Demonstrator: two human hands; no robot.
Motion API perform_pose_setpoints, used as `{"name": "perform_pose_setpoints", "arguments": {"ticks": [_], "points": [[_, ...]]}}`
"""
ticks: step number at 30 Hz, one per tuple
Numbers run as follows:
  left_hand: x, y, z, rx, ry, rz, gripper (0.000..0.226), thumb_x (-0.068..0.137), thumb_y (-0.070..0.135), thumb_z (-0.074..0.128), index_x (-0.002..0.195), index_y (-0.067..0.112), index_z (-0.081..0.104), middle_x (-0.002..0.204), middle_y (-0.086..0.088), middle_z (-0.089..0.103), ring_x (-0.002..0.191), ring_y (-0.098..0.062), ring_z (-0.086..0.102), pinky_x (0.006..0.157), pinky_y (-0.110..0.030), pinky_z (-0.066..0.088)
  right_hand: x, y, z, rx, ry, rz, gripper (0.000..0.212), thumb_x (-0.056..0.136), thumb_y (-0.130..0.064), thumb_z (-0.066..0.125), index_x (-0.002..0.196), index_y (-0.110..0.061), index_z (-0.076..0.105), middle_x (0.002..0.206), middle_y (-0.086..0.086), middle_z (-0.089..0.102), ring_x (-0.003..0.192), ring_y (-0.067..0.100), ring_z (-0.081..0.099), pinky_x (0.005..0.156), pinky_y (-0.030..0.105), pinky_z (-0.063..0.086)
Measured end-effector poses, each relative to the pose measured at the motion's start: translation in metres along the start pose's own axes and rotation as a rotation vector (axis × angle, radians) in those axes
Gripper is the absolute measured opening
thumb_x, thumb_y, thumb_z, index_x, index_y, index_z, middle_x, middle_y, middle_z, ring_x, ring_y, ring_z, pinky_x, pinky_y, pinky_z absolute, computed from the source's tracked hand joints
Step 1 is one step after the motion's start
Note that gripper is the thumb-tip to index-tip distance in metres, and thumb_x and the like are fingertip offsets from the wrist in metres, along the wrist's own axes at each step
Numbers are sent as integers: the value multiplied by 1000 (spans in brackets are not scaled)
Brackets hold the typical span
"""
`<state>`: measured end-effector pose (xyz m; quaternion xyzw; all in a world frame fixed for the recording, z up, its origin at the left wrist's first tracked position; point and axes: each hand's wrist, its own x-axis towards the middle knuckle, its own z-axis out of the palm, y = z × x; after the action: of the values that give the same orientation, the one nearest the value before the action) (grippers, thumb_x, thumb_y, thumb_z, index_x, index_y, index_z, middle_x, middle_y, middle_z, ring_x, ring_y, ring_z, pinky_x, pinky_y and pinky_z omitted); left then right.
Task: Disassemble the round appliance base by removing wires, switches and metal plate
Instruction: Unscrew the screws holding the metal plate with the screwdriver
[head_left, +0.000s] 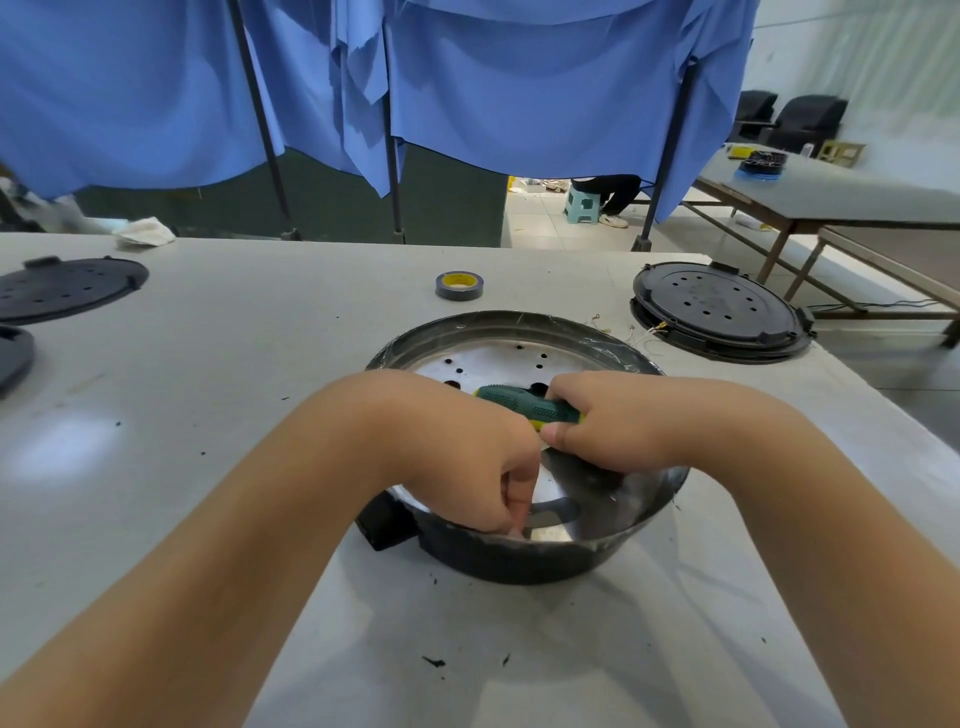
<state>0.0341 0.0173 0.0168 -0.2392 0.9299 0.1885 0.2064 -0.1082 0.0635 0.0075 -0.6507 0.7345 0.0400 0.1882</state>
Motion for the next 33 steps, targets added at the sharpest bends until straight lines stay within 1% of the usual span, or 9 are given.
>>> {"name": "perform_pose_setpoints", "arguments": {"ticks": [2,5,9,14,17,21,25,29,33], "points": [[0,1,1,12,6,2,11,93,27,59,84,33,62,67,18,55,57,8,52,45,1,36,-2,0,-1,14,3,-19,23,99,-39,44,113,-22,48,98,-3,53,89,17,53,70,29,39],[1,1,2,12,4,15,12,93,27,58,82,32,61,68,17,55,56,15,49,46,1,35,-3,0,-3,36,21,-52,20,99,-39,44,108,-21,47,91,-6,52,81,13,52,61,24,35],[1,0,3,13,-2,2,10,93,26,57,88,32,62,69,16,56,57,6,51,46,-2,38,-2,0,-3,61,37,-67,17,99,-40,45,104,-23,45,91,-5,51,82,14,51,65,29,38],[1,0,-3,-77,11,-4,17,86,17,63,79,32,69,58,21,59,52,12,52,42,-2,36,1,0,0,40,12,-57,17,98,-37,45,104,-21,44,87,-6,49,78,13,50,64,29,37],[1,2,-9,-105,-16,-27,15,83,19,68,74,31,71,76,10,71,60,3,60,47,-5,41,3,2,1,50,-9,-65,14,98,-37,46,101,-23,44,91,-5,51,81,14,51,68,29,40],[10,16,-17,-39,-137,-57,6,83,11,69,85,14,74,85,-6,73,78,-17,69,66,-23,55,3,2,0,100,-35,-76,9,94,-27,49,101,-23,48,102,-1,57,95,20,59,85,38,50],[18,24,-22,33,-197,-63,4,83,9,70,84,12,72,66,2,67,59,-9,62,62,-21,55,2,2,-2,110,-57,-77,16,90,-15,50,106,-19,51,104,4,62,95,25,64,88,43,52],[18,21,-23,13,-248,-54,2,85,11,69,85,11,71,63,5,65,66,-11,64,69,-24,57,3,3,-2,114,-46,-80,16,93,-19,49,108,-17,51,108,3,59,99,23,60,90,40,50],[18,16,-22,-30,-266,-51,6,87,13,68,90,9,72,68,3,68,64,-8,65,68,-21,57,1,4,-2,109,-50,-79,14,96,-29,50,101,-17,49,100,3,56,90,21,54,84,35,46]]}}
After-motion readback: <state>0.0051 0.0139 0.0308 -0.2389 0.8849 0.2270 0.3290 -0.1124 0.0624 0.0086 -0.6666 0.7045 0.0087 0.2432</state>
